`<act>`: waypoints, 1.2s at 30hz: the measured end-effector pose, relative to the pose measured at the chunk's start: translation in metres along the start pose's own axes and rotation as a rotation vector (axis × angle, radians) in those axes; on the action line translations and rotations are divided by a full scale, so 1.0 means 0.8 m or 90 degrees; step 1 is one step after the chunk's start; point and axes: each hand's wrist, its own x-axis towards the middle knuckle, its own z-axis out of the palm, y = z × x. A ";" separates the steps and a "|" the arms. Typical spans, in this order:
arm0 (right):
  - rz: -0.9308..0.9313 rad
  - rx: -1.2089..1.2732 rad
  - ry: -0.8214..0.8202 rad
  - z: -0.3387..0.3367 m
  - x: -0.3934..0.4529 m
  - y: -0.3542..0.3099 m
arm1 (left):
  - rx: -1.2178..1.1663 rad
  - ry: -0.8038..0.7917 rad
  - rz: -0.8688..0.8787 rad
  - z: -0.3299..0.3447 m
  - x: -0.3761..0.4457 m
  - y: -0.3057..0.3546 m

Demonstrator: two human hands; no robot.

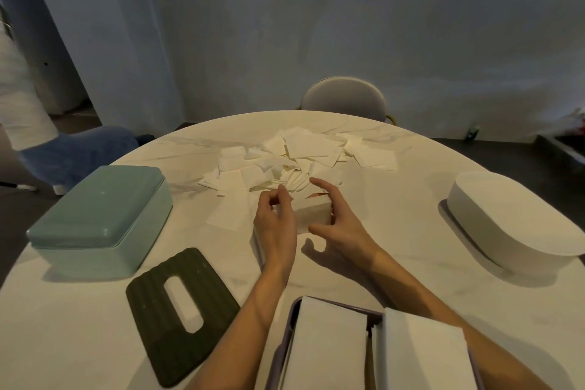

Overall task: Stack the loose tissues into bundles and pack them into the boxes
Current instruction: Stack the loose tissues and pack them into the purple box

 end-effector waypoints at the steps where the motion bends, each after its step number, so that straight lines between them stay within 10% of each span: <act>1: -0.020 -0.039 0.016 -0.002 0.003 0.002 | 0.002 0.004 -0.005 0.000 0.002 -0.002; 11: -0.120 -0.258 0.005 -0.019 0.008 0.005 | 0.001 0.000 -0.004 -0.002 0.017 -0.006; 22: 0.012 -0.221 0.093 -0.055 -0.009 -0.035 | 0.161 -0.298 0.179 -0.050 0.022 0.009; 36: 0.124 -0.280 -0.118 -0.037 -0.097 -0.211 | 0.082 -0.450 -0.029 -0.183 -0.116 0.165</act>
